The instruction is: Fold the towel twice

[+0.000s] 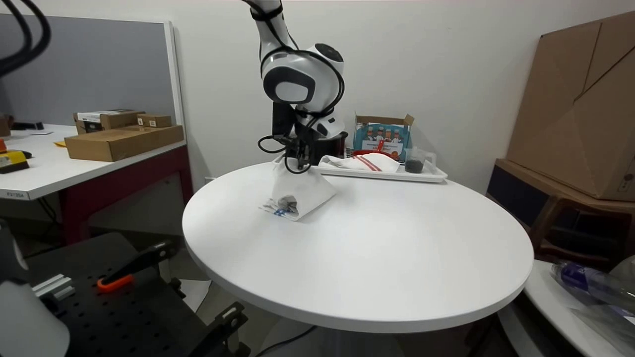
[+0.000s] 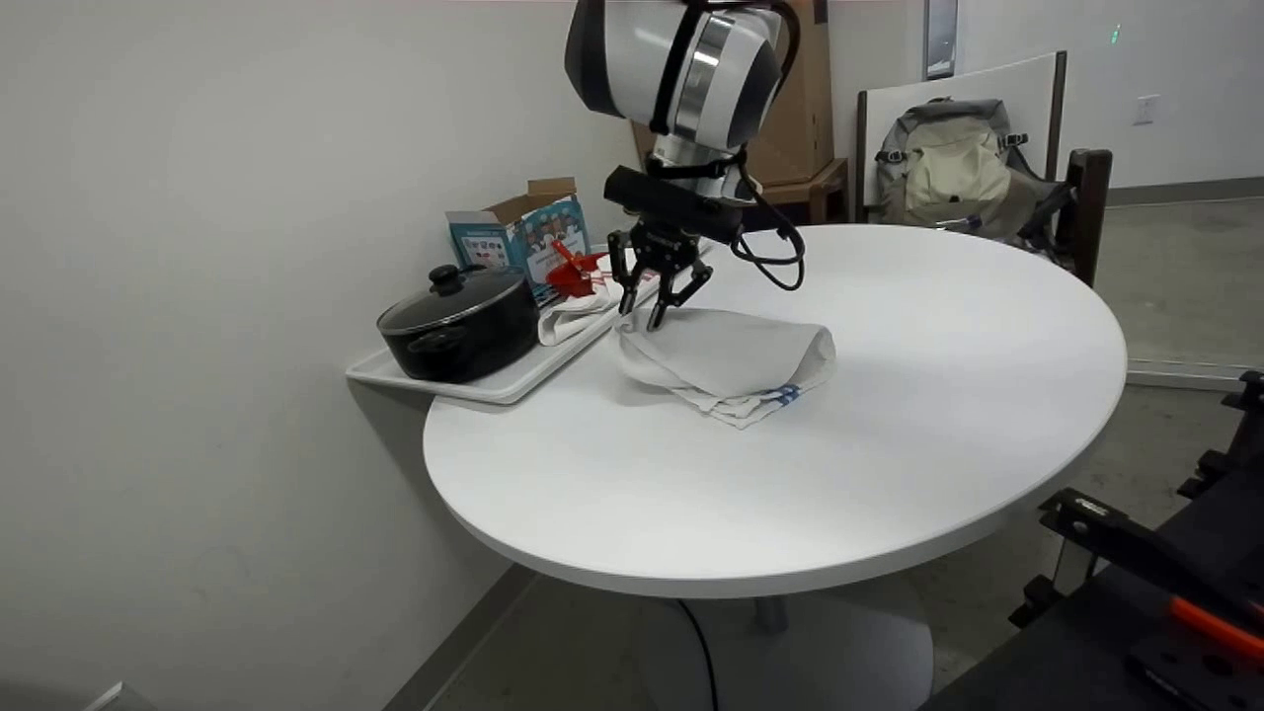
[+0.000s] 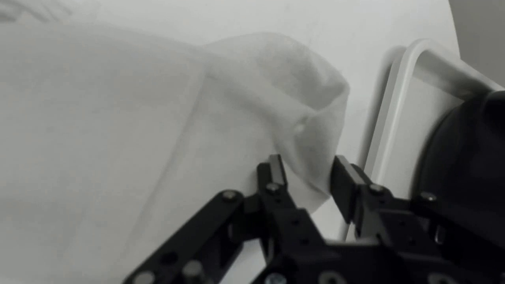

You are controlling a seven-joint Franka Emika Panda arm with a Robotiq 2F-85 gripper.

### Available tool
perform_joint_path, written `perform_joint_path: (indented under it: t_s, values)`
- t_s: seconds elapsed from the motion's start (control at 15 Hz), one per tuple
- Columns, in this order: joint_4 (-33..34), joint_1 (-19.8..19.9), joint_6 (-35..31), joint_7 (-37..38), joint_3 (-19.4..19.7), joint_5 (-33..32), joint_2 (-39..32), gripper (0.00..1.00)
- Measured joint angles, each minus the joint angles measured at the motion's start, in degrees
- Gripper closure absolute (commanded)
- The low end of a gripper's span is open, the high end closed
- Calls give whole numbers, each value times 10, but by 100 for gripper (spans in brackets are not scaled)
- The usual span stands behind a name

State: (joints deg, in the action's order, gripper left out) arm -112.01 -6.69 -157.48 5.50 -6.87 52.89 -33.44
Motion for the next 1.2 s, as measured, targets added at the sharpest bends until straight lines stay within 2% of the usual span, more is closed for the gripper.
perform_joint_path:
  t_s: [0.27, 0.33, 0.53, 0.67, 1.0, 1.2]
  values:
    - [-11, 24, -32, -2, -3, 20, 1, 2]
    - [-14, 30, -37, -6, -3, 30, 3, 0]
    - [-27, 50, -26, -36, -12, 42, 17, 0]
    - [-49, 56, 27, -54, -11, 24, 39, 0]
    - [-153, 56, 164, -54, -1, -81, 130, 0]
    - [-214, 56, 245, -53, 15, -172, 191, 0]
